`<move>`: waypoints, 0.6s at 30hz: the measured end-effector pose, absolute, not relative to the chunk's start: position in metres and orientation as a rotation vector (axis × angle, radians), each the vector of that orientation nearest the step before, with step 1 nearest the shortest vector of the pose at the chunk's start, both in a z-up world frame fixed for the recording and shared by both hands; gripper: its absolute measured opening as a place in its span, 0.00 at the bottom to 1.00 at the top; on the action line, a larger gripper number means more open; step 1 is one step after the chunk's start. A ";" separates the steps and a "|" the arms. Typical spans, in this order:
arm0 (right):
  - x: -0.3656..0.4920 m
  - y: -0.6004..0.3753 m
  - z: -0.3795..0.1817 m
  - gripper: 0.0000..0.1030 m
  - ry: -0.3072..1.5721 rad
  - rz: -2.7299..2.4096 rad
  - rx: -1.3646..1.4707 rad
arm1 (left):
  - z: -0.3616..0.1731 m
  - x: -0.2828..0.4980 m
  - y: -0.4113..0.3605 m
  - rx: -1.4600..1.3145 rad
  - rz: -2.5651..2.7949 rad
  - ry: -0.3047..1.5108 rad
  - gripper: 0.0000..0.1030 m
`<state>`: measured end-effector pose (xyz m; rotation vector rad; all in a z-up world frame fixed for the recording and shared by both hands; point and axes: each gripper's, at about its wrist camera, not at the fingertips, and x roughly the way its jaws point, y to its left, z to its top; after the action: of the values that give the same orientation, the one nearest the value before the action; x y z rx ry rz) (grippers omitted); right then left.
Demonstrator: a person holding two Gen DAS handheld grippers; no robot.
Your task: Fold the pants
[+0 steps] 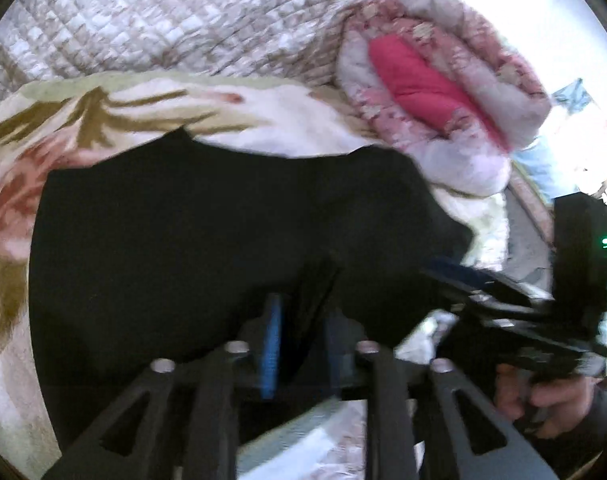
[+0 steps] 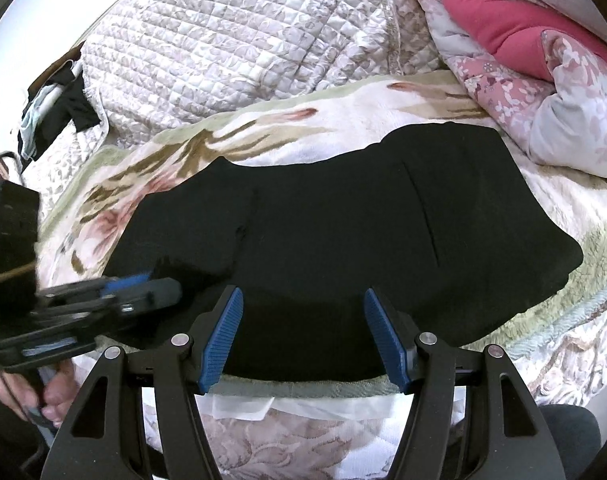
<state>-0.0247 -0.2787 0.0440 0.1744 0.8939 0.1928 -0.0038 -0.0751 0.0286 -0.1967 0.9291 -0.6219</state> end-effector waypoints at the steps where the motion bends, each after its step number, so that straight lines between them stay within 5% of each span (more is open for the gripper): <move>1: -0.024 -0.280 0.044 0.62 0.893 0.194 0.178 | 0.035 -0.008 -0.074 -0.194 -0.634 0.905 0.37; 18: 0.045 -0.240 0.015 0.62 0.983 0.456 0.355 | 0.030 -0.001 0.031 -0.248 -0.266 0.865 0.39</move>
<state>0.0451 -0.2398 0.0150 0.3552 0.9828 0.4562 -0.0008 0.0306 0.0303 -0.2480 0.8654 -0.2658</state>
